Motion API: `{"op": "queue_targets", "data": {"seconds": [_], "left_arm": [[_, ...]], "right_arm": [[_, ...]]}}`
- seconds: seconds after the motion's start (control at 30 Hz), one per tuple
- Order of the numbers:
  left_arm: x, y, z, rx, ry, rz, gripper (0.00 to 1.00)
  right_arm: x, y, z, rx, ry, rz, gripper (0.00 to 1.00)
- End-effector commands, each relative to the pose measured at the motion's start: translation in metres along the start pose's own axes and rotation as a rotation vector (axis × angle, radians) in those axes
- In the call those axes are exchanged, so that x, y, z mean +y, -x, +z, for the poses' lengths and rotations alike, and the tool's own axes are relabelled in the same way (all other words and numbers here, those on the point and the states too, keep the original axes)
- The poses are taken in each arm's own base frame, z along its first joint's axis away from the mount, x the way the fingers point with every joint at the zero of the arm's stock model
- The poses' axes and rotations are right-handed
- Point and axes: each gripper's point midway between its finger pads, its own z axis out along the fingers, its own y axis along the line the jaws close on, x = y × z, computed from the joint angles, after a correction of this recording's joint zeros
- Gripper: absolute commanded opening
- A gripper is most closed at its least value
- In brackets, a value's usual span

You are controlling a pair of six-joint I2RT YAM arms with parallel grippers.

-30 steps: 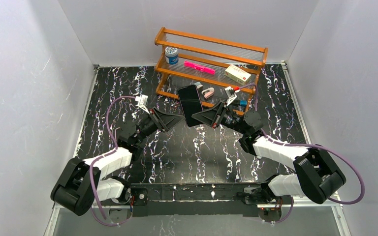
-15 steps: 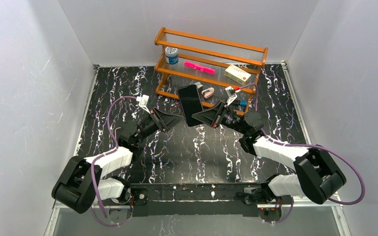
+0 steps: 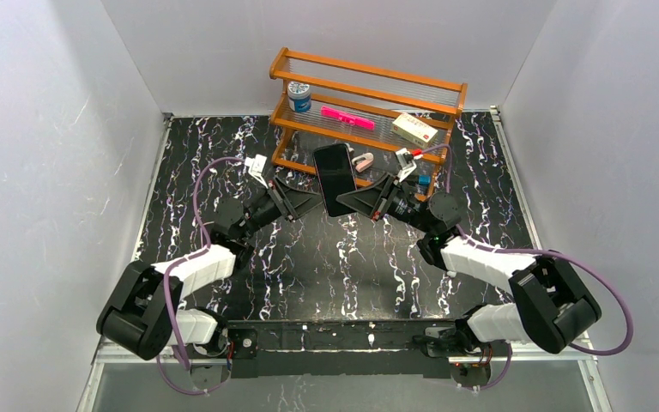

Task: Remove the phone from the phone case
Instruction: Remove the phone case from the phone.

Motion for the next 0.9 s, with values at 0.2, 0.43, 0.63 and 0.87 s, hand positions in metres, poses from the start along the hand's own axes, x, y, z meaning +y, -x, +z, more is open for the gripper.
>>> {"op": "queue_targets", "data": {"seconds": [0.2,0.43,0.63,0.87], "left_arm": [[-0.034,0.018,0.016,-0.014,-0.101,0.058,0.25],[0.006,0.01,0.017,-0.004,0.036,0.046,0.0],[0.049,0.023,0.011,-0.063,0.263,0.084,0.0],[0.047,0.057,0.016,-0.161,0.302,0.063,0.0]], "right_arm": [[0.036,-0.004,0.007,0.061,0.169,-0.029,0.01],[0.037,-0.005,0.007,0.081,0.162,-0.035,0.01],[0.028,-0.008,0.005,0.09,0.104,-0.034,0.01],[0.01,-0.022,-0.002,0.125,0.033,0.003,0.01]]}}
